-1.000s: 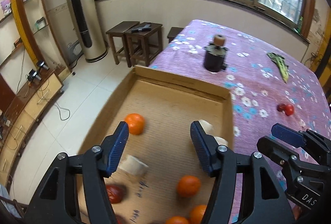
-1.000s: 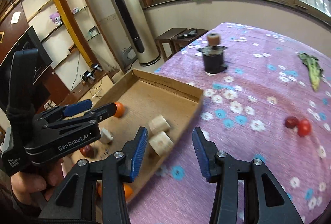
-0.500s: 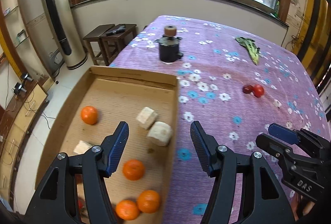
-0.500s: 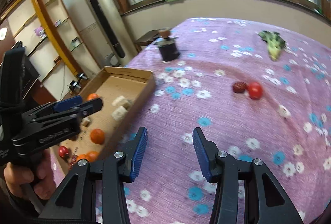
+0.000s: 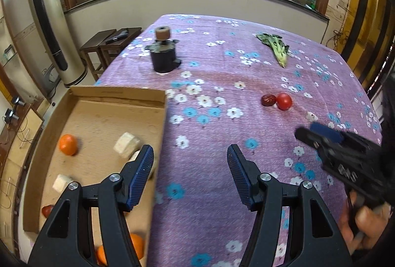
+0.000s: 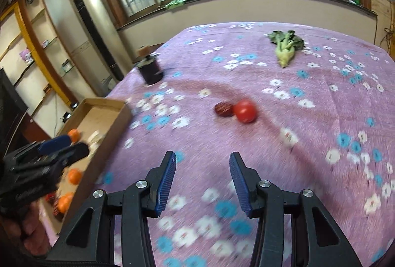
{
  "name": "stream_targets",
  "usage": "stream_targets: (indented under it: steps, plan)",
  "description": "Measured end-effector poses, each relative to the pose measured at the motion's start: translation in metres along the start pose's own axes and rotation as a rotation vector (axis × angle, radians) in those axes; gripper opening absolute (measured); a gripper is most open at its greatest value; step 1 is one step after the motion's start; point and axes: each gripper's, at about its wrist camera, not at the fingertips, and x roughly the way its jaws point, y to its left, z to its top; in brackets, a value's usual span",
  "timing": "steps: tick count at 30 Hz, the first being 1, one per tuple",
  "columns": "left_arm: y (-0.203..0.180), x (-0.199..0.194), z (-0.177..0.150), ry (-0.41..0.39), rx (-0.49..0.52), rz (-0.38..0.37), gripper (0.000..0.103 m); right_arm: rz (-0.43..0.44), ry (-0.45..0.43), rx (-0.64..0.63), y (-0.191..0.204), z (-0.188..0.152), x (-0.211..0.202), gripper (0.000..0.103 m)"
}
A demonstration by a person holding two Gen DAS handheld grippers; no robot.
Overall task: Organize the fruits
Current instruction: 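Grasp the last red date with the left gripper while the right gripper grasps the tomato, then carry the red date and tomato with both grippers over the tray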
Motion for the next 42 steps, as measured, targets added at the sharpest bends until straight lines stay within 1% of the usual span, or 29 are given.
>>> stream_targets:
  steps: [5, 7, 11, 13, 15, 19, 24, 26, 29, 31, 32, 33, 34, 39, 42]
  plan:
    - [-0.020, 0.020, 0.015, 0.019, 0.032, -0.014, 0.061, -0.059, 0.017, 0.006, -0.025, 0.025, 0.037, 0.046]
    - [-0.026, 0.027, 0.019, 0.026, 0.042, -0.017, 0.061, -0.068, 0.031, 0.005, -0.031, 0.032, 0.050, 0.042]
    - [-0.039, 0.045, 0.029, 0.036, 0.075, -0.028, 0.061, -0.101, 0.060, -0.018, -0.036, 0.042, 0.077, 0.038]
    - [-0.047, 0.055, 0.033, 0.041, 0.093, -0.038, 0.061, -0.108, 0.050, -0.022, -0.038, 0.043, 0.082, 0.030]
    - [-0.055, 0.064, 0.037, 0.045, 0.111, -0.048, 0.061, -0.092, 0.051, -0.008, -0.042, 0.045, 0.082, 0.030]
    - [-0.075, 0.084, 0.047, 0.061, 0.123, -0.078, 0.061, -0.072, 0.016, 0.018, -0.048, 0.037, 0.055, 0.030]
    - [-0.106, 0.113, 0.056, 0.094, 0.133, -0.107, 0.061, -0.017, -0.034, 0.085, -0.060, 0.016, 0.006, 0.029]
    - [-0.118, 0.120, 0.059, 0.090, 0.139, -0.111, 0.061, -0.007, -0.044, 0.101, -0.063, 0.007, -0.010, 0.029]
    - [-0.128, 0.131, 0.062, 0.093, 0.146, -0.096, 0.061, 0.014, -0.046, 0.109, -0.062, -0.001, -0.026, 0.029]
    - [-0.133, 0.139, 0.062, 0.105, 0.150, -0.086, 0.055, 0.024, -0.051, 0.107, -0.060, -0.005, -0.032, 0.029]
    - [-0.135, 0.138, 0.062, 0.088, 0.148, -0.087, 0.052, 0.028, -0.054, 0.107, -0.059, -0.006, -0.036, 0.029]
    - [-0.136, 0.137, 0.062, 0.084, 0.148, -0.091, 0.045, 0.034, -0.056, 0.104, -0.058, -0.008, -0.039, 0.029]
    - [-0.137, 0.137, 0.062, 0.084, 0.149, -0.098, 0.028, 0.035, -0.060, 0.099, -0.057, -0.008, -0.042, 0.029]
    - [-0.140, 0.128, 0.055, 0.079, 0.170, -0.096, 0.028, 0.037, -0.074, 0.110, -0.058, -0.011, -0.051, 0.029]
    - [-0.136, 0.112, 0.048, 0.062, 0.166, -0.095, 0.028, 0.039, -0.082, 0.118, -0.058, -0.013, -0.057, 0.029]
